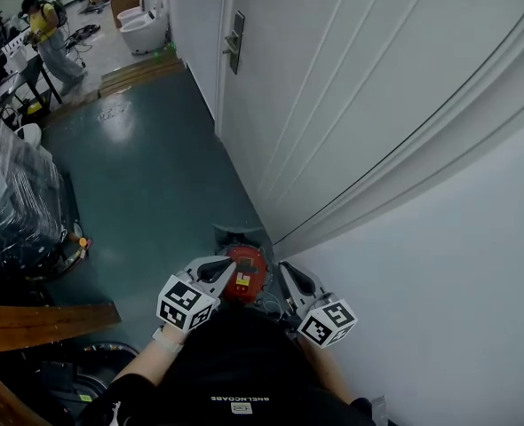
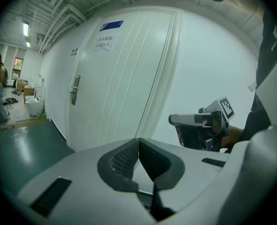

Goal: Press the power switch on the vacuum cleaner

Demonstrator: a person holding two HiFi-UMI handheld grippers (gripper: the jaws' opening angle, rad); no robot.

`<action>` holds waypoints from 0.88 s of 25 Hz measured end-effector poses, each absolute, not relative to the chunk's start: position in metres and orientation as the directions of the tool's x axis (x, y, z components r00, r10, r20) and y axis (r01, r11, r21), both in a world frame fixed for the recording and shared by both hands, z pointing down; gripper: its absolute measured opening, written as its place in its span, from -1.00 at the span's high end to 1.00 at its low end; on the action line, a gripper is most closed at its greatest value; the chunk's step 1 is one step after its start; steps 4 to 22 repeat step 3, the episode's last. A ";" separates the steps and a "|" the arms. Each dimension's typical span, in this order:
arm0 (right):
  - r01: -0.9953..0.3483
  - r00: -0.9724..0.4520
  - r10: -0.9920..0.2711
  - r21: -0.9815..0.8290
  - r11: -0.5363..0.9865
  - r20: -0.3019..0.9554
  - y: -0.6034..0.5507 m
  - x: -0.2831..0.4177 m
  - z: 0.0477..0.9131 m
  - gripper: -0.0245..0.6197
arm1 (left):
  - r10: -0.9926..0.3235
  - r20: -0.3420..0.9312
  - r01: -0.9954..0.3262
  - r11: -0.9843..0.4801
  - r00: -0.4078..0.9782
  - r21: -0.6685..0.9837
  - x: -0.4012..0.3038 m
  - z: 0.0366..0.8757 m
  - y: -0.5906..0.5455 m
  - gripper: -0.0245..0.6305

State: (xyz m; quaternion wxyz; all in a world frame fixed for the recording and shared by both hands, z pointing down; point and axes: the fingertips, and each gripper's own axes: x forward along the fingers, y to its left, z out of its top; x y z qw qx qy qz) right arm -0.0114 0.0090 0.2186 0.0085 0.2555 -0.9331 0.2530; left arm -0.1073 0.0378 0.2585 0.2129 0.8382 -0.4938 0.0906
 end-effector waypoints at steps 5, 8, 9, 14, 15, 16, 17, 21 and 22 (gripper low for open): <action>-0.482 -0.868 -0.475 -0.466 0.742 0.142 0.009 -0.011 0.218 0.83 | -0.788 0.362 -0.865 -0.426 0.499 0.265 -0.107 0.259 0.037 0.88; -0.482 -0.868 -0.475 -0.466 0.742 0.142 0.009 -0.011 0.218 0.83 | -0.788 0.362 -0.865 -0.426 0.499 0.265 -0.107 0.259 0.037 0.88; -0.482 -0.868 -0.475 -0.466 0.742 0.142 0.009 -0.011 0.218 0.83 | -0.788 0.362 -0.865 -0.426 0.499 0.265 -0.107 0.259 0.037 0.88; -0.482 -0.868 -0.475 -0.466 0.742 0.142 0.009 -0.011 0.218 0.83 | -0.788 0.362 -0.865 -0.426 0.499 0.265 -0.107 0.259 0.037 0.88; -0.482 -0.868 -0.475 -0.466 0.742 0.142 0.009 -0.011 0.218 0.83 | -0.788 0.362 -0.865 -0.426 0.499 0.265 -0.107 0.259 0.037 0.88; -0.482 -0.868 -0.475 -0.466 0.742 0.142 0.009 -0.011 0.218 0.83 | -0.788 0.362 -0.865 -0.426 0.499 0.265 -0.107 0.259 0.037 0.88; -0.482 -0.868 -0.475 -0.466 0.742 0.142 0.009 -0.011 0.218 0.83 | -0.788 0.362 -0.865 -0.426 0.499 0.265 -0.107 0.259 0.037 0.88; -0.482 -0.868 -0.475 -0.466 0.742 0.142 0.009 -0.011 0.218 0.83 | -0.788 0.362 -0.865 -0.426 0.499 0.265 -0.107 0.259 0.037 0.88; -0.482 -0.868 -0.475 -0.466 0.742 0.142 0.009 -0.011 0.218 0.83 | -0.788 0.362 -0.865 -0.426 0.499 0.265 -0.107 0.259 0.037 0.88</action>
